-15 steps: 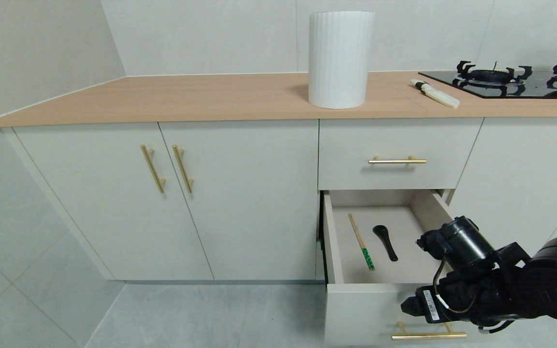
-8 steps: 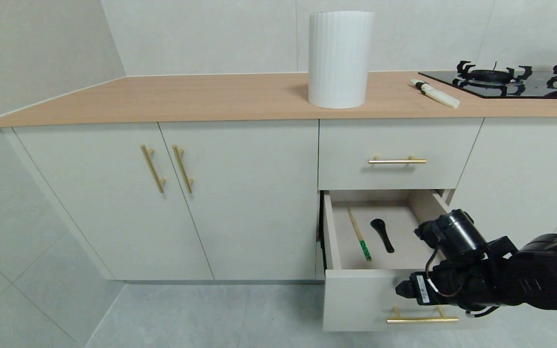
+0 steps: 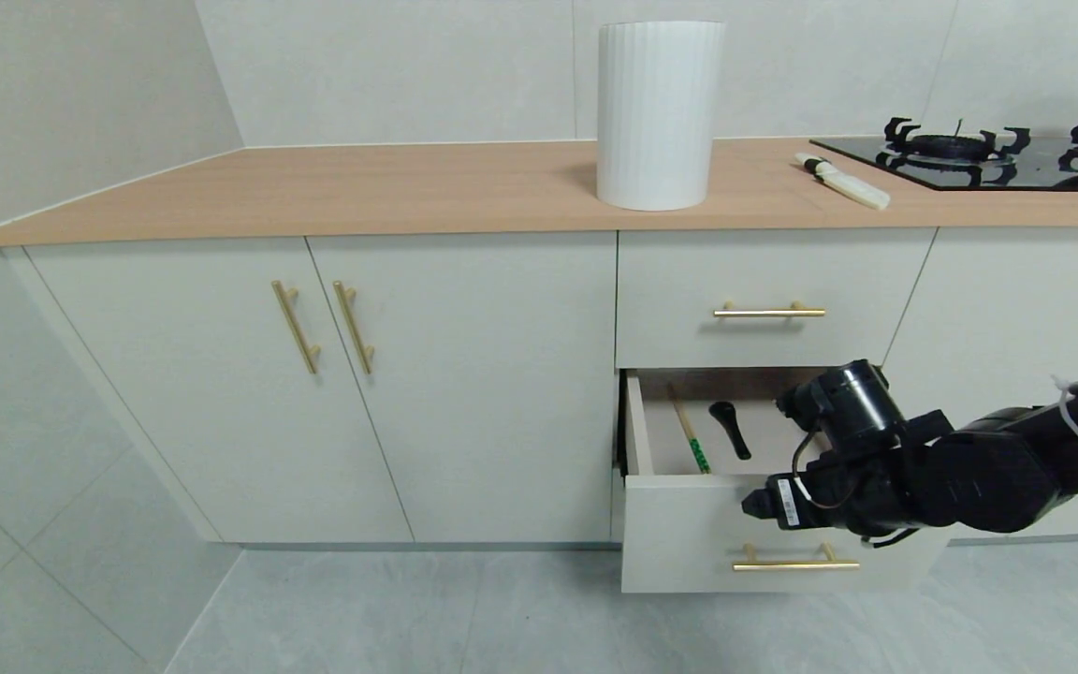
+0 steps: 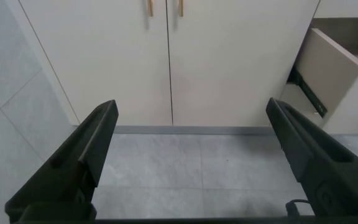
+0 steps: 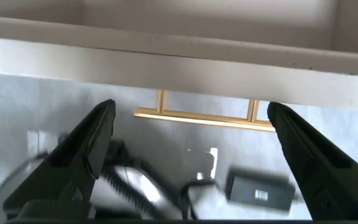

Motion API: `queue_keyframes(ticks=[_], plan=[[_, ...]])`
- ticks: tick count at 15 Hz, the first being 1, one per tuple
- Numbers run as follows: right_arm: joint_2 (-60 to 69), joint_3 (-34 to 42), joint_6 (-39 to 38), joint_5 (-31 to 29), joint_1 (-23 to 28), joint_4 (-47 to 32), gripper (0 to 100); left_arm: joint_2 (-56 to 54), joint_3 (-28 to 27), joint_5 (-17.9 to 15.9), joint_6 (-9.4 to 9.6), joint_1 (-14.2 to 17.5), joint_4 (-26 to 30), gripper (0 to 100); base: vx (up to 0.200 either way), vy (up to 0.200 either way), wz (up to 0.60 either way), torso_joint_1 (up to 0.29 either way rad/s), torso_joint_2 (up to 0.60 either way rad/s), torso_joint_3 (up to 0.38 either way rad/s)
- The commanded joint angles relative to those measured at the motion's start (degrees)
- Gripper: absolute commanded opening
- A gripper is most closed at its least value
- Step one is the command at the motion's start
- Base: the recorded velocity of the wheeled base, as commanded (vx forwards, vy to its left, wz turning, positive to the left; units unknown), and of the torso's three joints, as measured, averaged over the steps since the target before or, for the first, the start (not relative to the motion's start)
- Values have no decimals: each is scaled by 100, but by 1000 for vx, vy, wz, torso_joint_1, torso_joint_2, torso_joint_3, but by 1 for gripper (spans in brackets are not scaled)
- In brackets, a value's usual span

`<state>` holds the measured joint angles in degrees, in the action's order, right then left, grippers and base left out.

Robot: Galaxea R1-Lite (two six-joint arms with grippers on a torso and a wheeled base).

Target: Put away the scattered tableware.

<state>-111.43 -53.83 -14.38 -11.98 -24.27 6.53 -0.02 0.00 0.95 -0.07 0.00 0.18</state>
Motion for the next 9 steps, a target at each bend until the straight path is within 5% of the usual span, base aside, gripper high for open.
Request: queue_keyframes(ticks=[1, 9], plan=[[-300, -400, 67, 3, 10, -21, 100, 2, 0, 2, -1, 0, -1, 100, 0, 0, 0, 0, 0, 0], [-1284, -1657, 146, 3, 353, -38, 100, 2, 0, 2, -1, 0, -1, 100, 0, 0, 0, 0, 0, 0]])
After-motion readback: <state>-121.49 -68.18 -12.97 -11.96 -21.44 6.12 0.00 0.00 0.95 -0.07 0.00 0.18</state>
